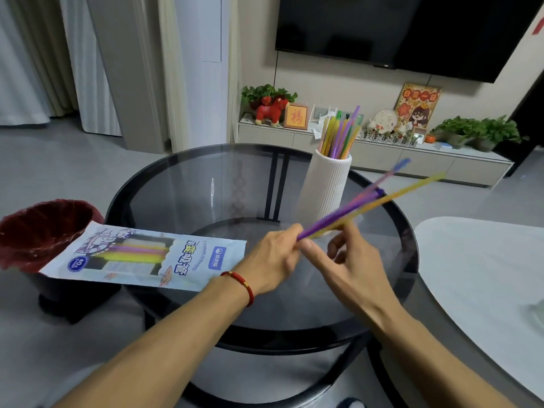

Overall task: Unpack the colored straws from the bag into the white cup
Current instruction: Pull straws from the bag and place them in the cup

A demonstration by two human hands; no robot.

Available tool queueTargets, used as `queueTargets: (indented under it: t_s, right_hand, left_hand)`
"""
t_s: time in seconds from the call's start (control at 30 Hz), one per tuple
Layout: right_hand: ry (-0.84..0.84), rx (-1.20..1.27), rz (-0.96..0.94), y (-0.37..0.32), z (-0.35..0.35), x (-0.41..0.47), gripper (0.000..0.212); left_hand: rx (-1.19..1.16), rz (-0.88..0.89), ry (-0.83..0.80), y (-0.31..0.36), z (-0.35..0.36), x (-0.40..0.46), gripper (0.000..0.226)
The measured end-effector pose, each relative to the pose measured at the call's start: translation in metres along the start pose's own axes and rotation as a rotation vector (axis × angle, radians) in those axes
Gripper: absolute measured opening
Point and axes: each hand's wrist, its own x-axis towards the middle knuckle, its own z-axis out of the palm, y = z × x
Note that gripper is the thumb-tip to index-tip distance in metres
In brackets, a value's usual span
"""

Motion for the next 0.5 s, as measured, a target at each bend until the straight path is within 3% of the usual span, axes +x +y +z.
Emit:
queueTargets:
  t_s: [0.1,0.17,0.3,0.5]
  right_hand:
    - [0.125,0.192,-0.009,-0.010,0.011,0.019,0.043]
    - [0.175,0.109,-0.099,-0.014,0.009,0.033,0.044]
    - [0.244,0.018,-0.283,-0.015,-0.016,0.059,0.046]
    - [-0.016,-0.125,-0.148,0.009,0.005,0.066,0.041]
  left_hand:
    - [-0.098,0.066,-0.113,0.013,0.010,-0.003,0.034]
    - [-0.136,0.062,-0.117,0.011,0.007,-0.003,0.043]
    - [0.002,-0.025,-0.114,-0.011,-0.007,-0.004,0.070]
    - [0.129,-0.137,-0.084,-0.026,-0.015,-0.006,0.054]
